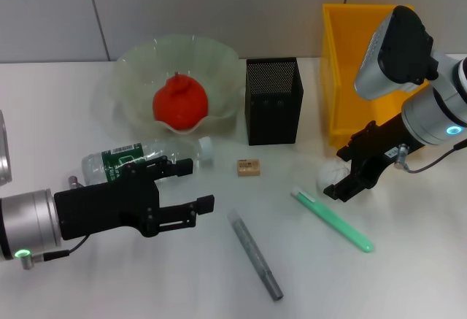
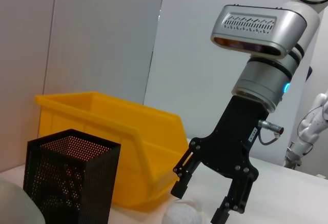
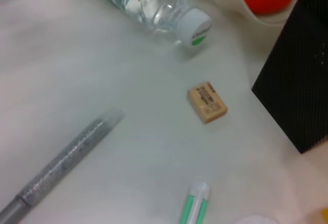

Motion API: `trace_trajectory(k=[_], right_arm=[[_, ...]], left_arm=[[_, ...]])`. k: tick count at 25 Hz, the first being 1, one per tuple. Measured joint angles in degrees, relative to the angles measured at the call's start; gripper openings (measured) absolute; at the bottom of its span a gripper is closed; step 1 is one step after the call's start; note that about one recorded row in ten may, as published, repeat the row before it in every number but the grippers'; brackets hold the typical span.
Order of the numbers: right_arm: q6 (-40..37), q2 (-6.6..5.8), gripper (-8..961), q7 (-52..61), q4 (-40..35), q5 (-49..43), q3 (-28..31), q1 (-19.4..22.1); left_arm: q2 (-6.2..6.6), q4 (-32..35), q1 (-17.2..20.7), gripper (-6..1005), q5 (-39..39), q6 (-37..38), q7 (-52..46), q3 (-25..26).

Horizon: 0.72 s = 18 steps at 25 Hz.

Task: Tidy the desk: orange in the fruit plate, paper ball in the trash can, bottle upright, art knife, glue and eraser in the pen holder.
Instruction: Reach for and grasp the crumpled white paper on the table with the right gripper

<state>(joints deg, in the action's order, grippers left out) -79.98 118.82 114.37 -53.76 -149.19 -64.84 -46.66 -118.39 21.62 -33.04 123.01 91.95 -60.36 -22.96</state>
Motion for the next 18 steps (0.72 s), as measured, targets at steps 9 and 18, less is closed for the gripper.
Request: trace_trajectory(k=[9,18], right_arm=[[1.8,0.09,822,0.2,0.3,-2.6,-0.1,-0.1],[4.0,0.19,822,0.1,2.8,-3.3,-1.9,-0.8]], left_arm=[[0.00,0.0,-0.5,791,0.0,-0.6,-0.2,0.0],[0.00,0.0,-0.8,791,0.0,-1.0,-0.4,0.0]])
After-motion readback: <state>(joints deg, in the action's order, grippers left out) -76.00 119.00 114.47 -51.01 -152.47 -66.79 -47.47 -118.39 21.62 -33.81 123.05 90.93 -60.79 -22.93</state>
